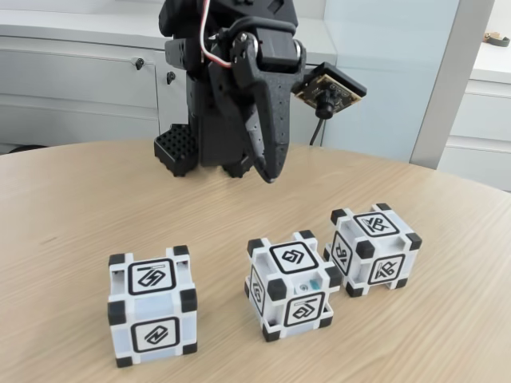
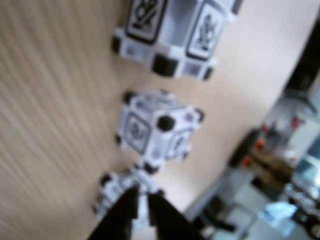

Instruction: Stack cubes from left to right.

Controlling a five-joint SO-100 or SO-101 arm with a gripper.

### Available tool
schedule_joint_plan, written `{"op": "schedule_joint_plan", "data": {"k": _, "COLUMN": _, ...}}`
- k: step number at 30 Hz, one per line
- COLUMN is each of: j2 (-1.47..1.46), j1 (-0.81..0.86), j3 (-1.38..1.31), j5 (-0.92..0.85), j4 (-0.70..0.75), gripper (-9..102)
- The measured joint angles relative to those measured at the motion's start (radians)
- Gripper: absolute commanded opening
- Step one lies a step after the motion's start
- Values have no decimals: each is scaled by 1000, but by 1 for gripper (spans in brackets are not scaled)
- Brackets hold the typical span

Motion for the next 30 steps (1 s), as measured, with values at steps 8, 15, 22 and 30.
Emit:
{"op": "schedule_joint_plan", "data": {"k": 8, "j2": 0, "j1": 0, "j3": 0, "j5": 25, "j4": 0, "gripper": 0}}
{"op": "schedule_joint_plan", "data": {"k": 15, "j2": 0, "j1": 0, "j3": 0, "j5": 25, "j4": 0, "gripper": 0}}
{"op": "schedule_joint_plan", "data": {"k": 22, "j2": -14, "j1": 0, "j3": 0, "j5": 21, "j4": 0, "gripper": 0}}
{"op": "schedule_joint_plan", "data": {"k": 30, "j2": -287, "j1": 0, "j3": -144, "j5": 67, "j4": -67, "gripper": 0}}
